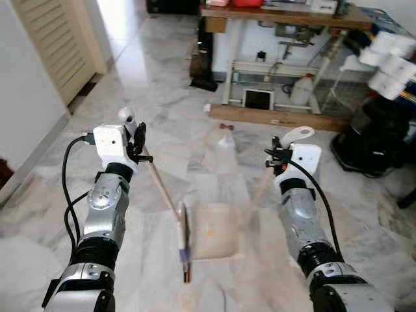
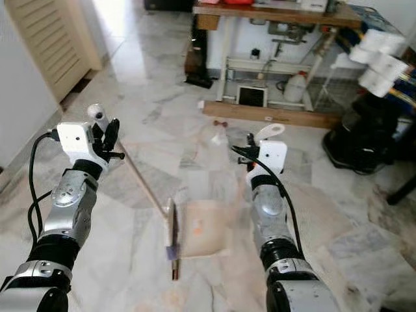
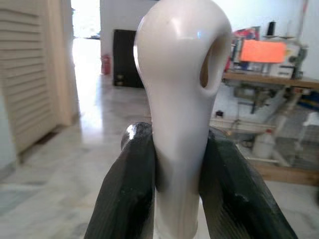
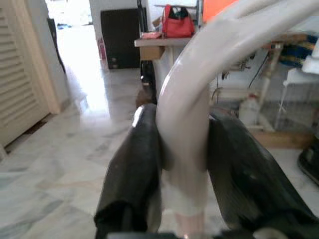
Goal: Sweep floor
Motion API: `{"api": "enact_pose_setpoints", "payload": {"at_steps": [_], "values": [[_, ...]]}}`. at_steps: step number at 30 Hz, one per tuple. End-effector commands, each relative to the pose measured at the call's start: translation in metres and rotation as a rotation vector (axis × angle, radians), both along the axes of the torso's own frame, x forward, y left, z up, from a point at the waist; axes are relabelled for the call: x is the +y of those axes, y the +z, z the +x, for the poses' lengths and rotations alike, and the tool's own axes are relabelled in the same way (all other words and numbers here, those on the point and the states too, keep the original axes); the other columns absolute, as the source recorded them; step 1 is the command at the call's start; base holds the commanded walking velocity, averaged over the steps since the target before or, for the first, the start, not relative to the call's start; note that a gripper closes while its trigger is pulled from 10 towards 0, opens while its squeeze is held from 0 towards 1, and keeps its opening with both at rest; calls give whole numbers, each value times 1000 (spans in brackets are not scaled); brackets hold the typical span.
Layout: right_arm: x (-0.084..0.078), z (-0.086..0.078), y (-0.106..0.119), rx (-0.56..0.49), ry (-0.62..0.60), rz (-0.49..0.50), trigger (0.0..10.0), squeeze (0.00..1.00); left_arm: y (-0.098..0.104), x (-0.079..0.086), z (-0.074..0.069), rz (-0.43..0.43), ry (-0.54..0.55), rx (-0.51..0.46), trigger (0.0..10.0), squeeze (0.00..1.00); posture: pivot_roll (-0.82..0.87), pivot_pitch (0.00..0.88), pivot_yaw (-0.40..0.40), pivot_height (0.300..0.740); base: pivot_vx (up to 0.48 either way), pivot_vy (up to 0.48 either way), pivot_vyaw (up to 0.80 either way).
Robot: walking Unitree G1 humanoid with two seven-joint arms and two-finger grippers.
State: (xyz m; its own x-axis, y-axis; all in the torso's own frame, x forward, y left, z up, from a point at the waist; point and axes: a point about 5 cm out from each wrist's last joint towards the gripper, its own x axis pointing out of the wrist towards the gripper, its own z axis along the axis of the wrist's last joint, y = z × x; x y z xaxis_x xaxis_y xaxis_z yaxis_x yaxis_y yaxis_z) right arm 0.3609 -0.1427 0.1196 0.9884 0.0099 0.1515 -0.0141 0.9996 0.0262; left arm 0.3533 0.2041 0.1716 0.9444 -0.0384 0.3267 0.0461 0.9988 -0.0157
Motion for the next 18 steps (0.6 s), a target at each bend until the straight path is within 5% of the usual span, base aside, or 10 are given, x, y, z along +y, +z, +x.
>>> {"api": "enact_pose_setpoints", "payload": {"at_steps": [1, 11, 18], "values": [[-4, 2, 9, -42, -18, 32, 10000, 0, 16, -9, 4, 32, -26, -59, 10000, 0, 96, 28, 19, 740, 0, 0, 0], [-4, 2, 8, -36, -19, 26, 10000, 0, 15, -9, 4, 28, -31, -49, 10000, 0, 96, 31, 19, 740, 0, 0, 0], [-6, 2, 8, -35, -24, 33, 10000, 0, 14, -9, 4, 29, -31, -40, 10000, 0, 95, 35, 20, 740, 0, 324, 0]]}}
